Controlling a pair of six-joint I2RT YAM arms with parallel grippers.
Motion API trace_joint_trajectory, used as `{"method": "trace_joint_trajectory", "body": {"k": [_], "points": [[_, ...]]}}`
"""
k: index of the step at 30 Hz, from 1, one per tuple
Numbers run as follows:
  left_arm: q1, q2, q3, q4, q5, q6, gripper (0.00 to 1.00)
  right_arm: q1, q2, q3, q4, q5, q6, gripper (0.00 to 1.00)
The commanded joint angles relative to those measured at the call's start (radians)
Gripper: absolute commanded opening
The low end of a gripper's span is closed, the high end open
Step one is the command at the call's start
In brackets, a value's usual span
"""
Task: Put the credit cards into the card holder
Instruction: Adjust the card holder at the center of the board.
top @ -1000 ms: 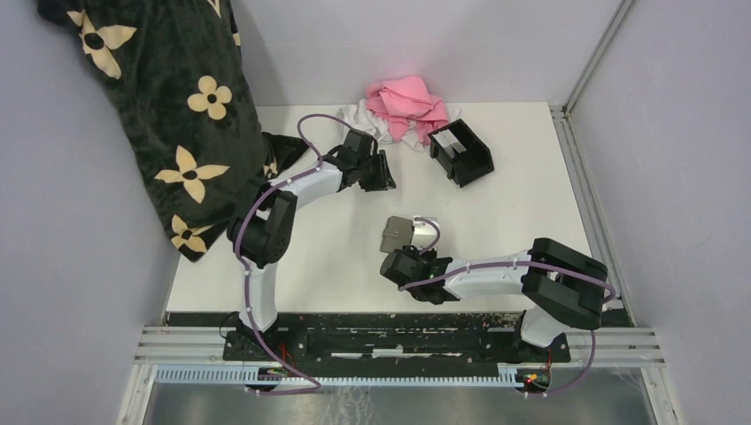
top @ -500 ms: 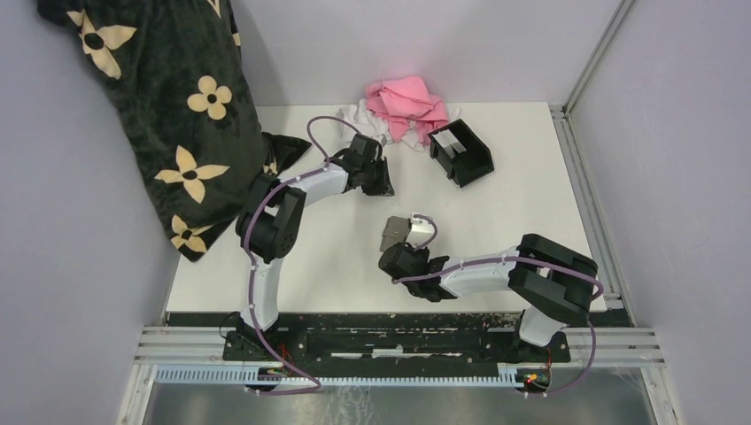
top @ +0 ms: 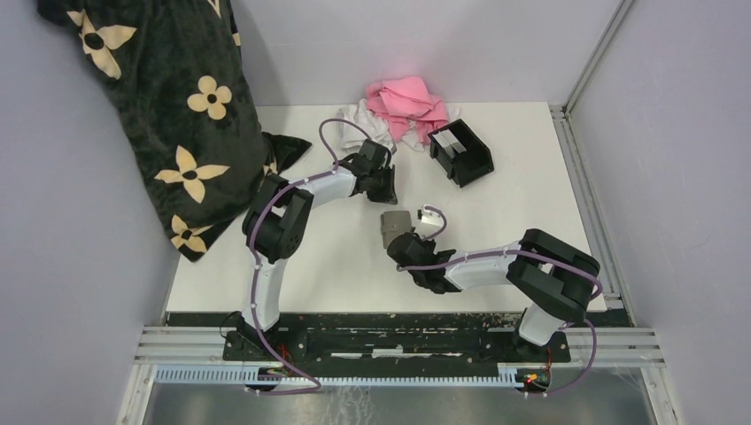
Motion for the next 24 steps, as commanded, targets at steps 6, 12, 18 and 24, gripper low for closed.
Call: {"method": "trace_joint_trajectory", "body": {"k": [6,12,18,24], "points": [[-0.011,-0.016,-0.025,-0.087,-0.130,0.052,0.06,-0.083,-0.008,-0.024,-0.042,-0.033,-0.068,0.01],[-0.012,-0.048,-0.059,-0.132,-0.206,0.014,0.06,-0.143,0.001,0.013,-0.031,-0.073,-0.128,0.01],[-0.012,-0.105,-0.115,-0.151,-0.262,-0.047,0.08,-0.204,0.043,0.078,-0.035,-0.137,-0.179,0.01],[-0.013,-0.148,-0.169,-0.149,-0.268,-0.091,0.10,-0.261,0.093,0.148,-0.043,-0.196,-0.220,0.01]]}}
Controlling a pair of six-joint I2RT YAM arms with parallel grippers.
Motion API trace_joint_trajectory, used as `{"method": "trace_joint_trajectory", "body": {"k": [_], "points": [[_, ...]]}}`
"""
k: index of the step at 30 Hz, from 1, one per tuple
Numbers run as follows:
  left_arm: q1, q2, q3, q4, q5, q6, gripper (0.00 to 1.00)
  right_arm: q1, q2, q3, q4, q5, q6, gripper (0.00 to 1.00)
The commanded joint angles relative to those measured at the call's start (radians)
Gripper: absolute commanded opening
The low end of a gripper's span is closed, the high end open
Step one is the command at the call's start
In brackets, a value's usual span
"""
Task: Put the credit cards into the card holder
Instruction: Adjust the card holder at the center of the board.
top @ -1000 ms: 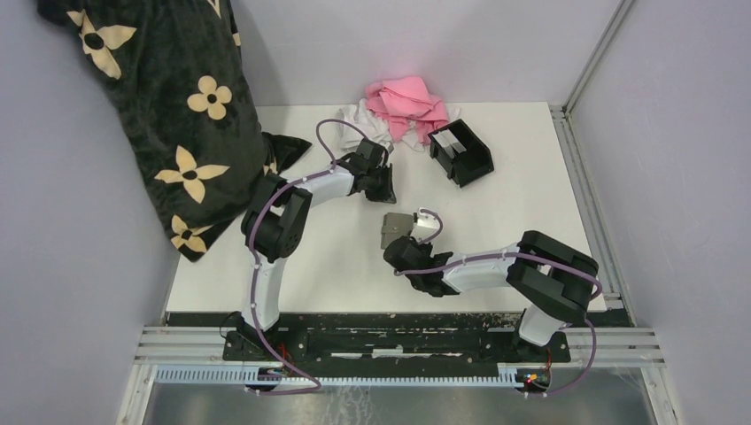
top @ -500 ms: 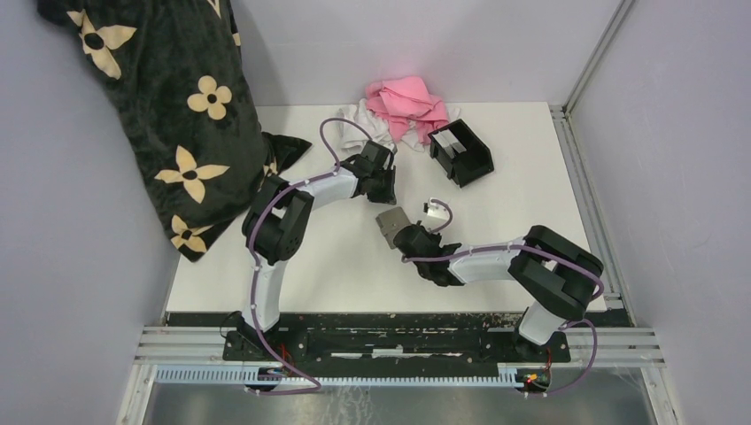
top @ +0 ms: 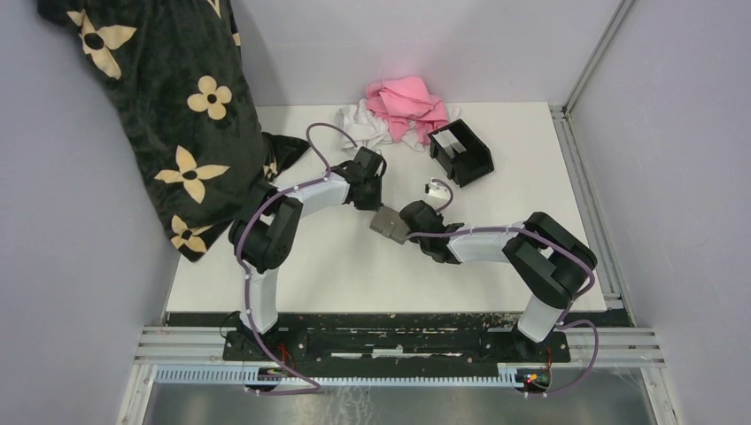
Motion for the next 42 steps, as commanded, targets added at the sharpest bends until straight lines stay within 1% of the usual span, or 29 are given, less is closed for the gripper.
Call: {"method": "trace_joint_trajectory", "body": {"k": [1,17,32,38,42], "points": [[0.001,-0.036,-0.055,-0.069,-0.042,-0.061,0.10,-0.041,0.049,0.067,-0.041,-0.063,-0.059,0.01],[-0.027,-0.150,-0.175,-0.028,-0.026,-0.114,0.11,-0.162,0.174,0.269,-0.100,-0.214,-0.151,0.01],[-0.124,-0.203,-0.255,0.014,-0.016,-0.161,0.11,-0.215,0.287,0.443,-0.166,-0.327,-0.206,0.01],[-0.160,-0.237,-0.274,0.020,-0.015,-0.172,0.11,-0.221,0.281,0.496,-0.203,-0.322,-0.245,0.01],[-0.166,-0.292,-0.298,0.020,-0.022,-0.178,0.11,-0.231,0.240,0.540,-0.257,-0.299,-0.282,0.05]]}}
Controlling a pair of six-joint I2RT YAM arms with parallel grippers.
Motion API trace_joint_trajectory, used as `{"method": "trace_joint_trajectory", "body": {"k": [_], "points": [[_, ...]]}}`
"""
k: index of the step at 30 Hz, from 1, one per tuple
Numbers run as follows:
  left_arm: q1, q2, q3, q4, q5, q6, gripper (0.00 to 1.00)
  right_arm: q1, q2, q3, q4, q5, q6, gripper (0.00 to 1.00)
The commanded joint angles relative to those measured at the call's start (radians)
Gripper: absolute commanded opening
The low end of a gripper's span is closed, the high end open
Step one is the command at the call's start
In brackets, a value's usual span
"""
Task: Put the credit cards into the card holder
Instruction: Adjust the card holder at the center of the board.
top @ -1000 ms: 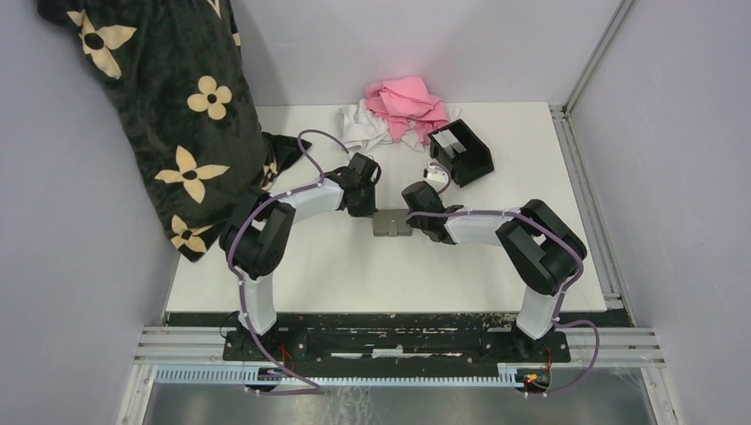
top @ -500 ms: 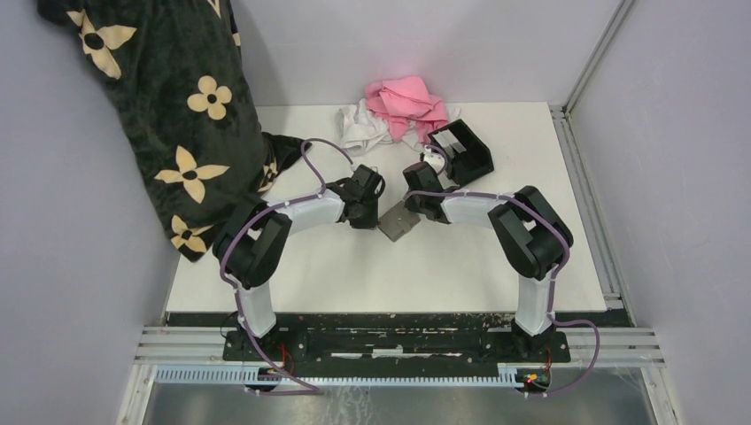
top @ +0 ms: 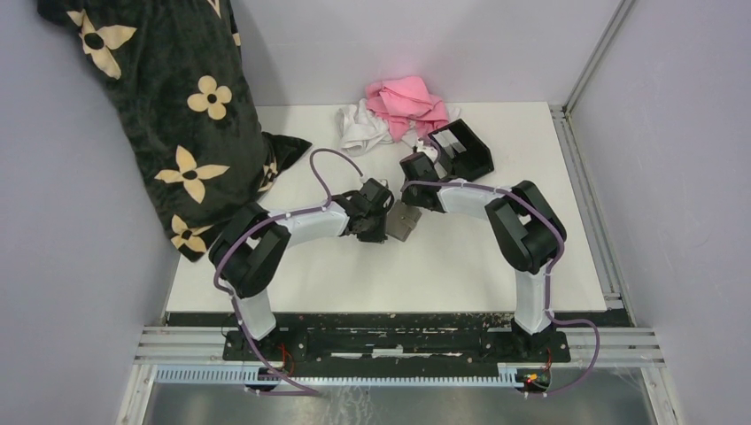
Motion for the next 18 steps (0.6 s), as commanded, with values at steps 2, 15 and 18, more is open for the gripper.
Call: {"method": "trace_joint_trajectory", "body": {"k": [2,15,18], "points": [[-0.008,-0.116,-0.038,0.004,0.006,-0.043,0.11,-0.014,-0.058,0.095,-0.079,0.023,-0.067,0.09],[-0.007,-0.279,-0.044,-0.027,-0.258,-0.048,0.26,-0.012,-0.255,0.016,-0.175,0.098,-0.023,0.42],[-0.005,-0.245,-0.019,-0.013,-0.292,-0.042,0.36,0.004,-0.310,-0.046,-0.188,0.135,-0.016,0.43]]}}
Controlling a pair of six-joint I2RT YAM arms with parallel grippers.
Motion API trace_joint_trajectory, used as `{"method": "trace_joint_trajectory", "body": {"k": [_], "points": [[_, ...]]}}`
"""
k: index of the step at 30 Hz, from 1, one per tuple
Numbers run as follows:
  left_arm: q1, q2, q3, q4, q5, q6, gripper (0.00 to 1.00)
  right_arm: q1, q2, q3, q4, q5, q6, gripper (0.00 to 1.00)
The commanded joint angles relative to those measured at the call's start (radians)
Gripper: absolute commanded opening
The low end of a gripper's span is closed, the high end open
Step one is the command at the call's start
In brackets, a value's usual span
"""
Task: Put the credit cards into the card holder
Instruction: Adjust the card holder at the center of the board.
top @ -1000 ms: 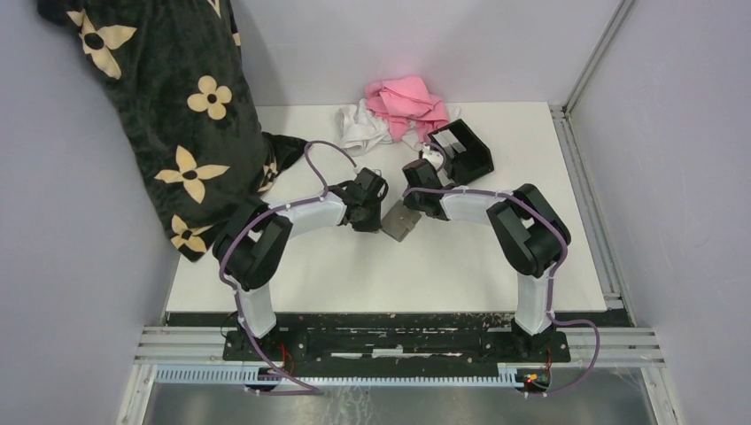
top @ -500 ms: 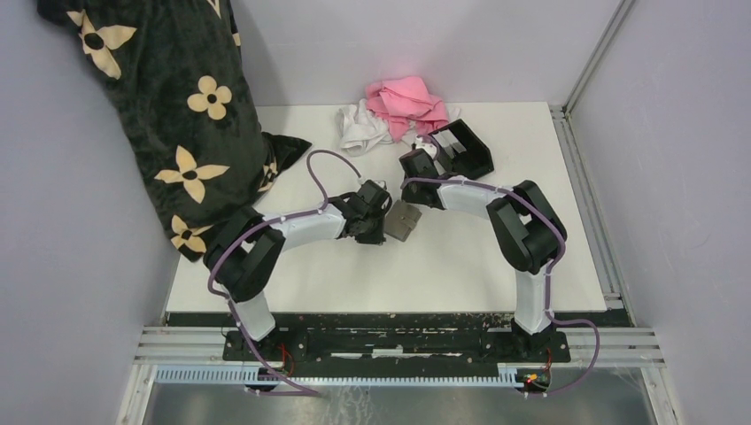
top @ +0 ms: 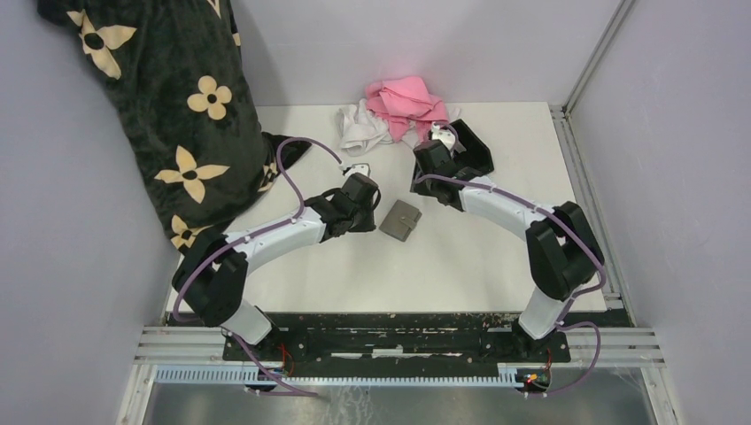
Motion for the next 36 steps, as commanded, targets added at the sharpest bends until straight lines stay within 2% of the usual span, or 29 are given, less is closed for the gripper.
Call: {"method": "trace_joint_trajectory", "body": {"k": [1,6,14,24,36], "points": [[0.004,0.044,0.063,0.024,-0.103,-0.024,0.38,0.020,-0.100,-0.073,-0.045,0.076,0.023,0.43],[0.020,0.111,0.094,0.069,-0.094,-0.020,0.40,0.048,-0.160,-0.168,-0.039,0.095,0.062,0.43],[0.031,0.171,0.099,0.150,-0.058,-0.023,0.39,0.058,-0.159,-0.267,0.018,0.063,0.130,0.30],[0.055,0.235,0.083,0.208,-0.031,-0.012,0.37,0.066,-0.083,-0.254,0.037,0.049,0.138,0.18],[0.077,0.265,0.027,0.283,0.038,-0.027,0.35,0.072,0.007,-0.206,0.053,0.027,0.143,0.14]]}}
